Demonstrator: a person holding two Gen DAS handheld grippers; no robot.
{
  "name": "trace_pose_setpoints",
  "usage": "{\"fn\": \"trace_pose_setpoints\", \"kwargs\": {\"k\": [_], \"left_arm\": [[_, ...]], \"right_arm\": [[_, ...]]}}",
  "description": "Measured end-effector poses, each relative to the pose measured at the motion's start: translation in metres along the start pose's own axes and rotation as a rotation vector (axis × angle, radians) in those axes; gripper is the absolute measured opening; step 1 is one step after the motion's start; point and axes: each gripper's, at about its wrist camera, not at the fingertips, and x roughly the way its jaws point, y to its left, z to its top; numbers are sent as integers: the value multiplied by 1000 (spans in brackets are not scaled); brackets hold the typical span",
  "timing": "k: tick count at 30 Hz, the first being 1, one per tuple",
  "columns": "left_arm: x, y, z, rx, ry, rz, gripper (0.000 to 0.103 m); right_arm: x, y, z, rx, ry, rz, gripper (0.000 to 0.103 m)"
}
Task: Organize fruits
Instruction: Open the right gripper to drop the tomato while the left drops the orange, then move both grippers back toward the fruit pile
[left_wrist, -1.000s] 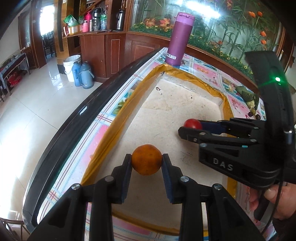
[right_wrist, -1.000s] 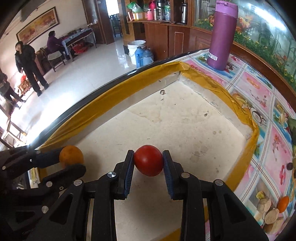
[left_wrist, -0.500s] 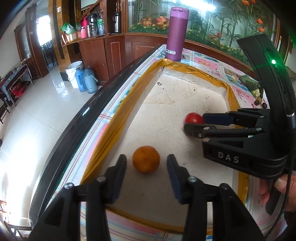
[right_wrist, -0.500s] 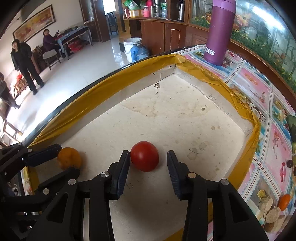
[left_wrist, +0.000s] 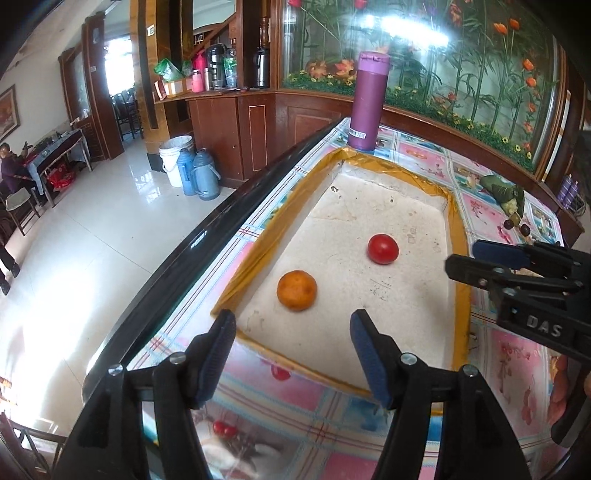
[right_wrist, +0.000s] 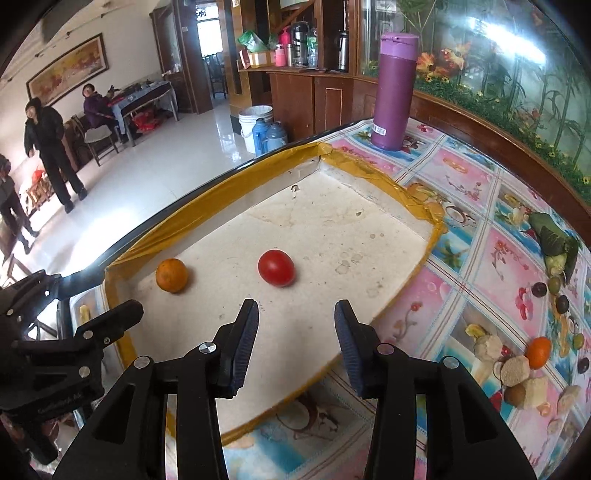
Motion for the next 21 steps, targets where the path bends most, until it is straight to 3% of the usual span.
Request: {"fn": "trace_pose_setpoints", "kwargs": {"k": [4,14,21], "left_arm": [[-12,-11,-2,-1,-27,-4,68],[-30,-84,0,102,-90,-84,85],[-39,-154,-5,207,-90,-169,87]], "right_arm": [[-29,-7,-17,18,-46,-21,57],[-88,-52,-81,104,-84,-130,58],[-127,-105,-129,231,-93,-230,59]]}}
